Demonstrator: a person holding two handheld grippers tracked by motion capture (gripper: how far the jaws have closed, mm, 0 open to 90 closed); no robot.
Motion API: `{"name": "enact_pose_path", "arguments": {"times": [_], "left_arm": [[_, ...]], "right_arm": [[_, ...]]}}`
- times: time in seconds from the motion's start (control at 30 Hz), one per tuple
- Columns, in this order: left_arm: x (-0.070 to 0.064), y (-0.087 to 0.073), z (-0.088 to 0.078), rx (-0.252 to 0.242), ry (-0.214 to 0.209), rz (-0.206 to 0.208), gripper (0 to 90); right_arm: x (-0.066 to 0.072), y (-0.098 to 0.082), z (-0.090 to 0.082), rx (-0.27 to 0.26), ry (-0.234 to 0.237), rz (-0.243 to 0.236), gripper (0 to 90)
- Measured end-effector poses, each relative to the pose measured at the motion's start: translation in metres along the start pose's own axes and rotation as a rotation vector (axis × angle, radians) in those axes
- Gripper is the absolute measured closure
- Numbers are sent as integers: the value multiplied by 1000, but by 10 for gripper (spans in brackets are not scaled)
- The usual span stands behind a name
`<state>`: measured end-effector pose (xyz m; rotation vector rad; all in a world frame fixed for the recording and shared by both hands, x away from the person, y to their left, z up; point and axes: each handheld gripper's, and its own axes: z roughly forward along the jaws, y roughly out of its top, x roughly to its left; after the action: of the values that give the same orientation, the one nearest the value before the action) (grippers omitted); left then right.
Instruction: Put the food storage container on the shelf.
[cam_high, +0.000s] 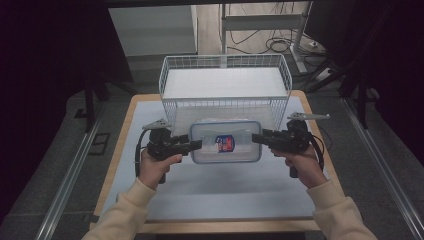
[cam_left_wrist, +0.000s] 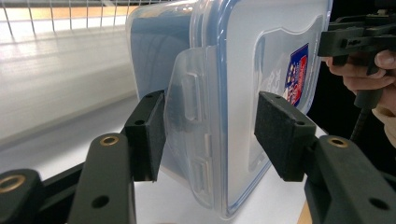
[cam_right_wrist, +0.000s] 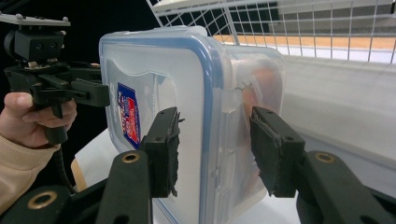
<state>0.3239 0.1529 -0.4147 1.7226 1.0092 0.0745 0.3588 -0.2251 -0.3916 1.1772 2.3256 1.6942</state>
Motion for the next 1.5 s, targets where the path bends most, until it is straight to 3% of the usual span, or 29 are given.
{"name": "enact_pose_path", "arguments": {"times": [0.4, 0.77, 1.1, 1.27, 1.5], "left_arm": [[-5, 33, -11, -19, 18, 46, 448], [-6, 66, -17, -33, 21, 63, 447], [-1, 97, -17, -31, 23, 76, 449], [4, 111, -15, -34, 25, 84, 450], [11, 130, -14, -33, 26, 75, 451]], "right_arm": [[7, 30, -5, -32, -3, -26, 532], [11, 63, -9, -47, -10, -44, 532], [7, 95, -8, -57, -20, -50, 529], [0, 111, -4, -64, -21, -30, 527], [-4, 127, 0, -70, -20, -27, 526]]}}
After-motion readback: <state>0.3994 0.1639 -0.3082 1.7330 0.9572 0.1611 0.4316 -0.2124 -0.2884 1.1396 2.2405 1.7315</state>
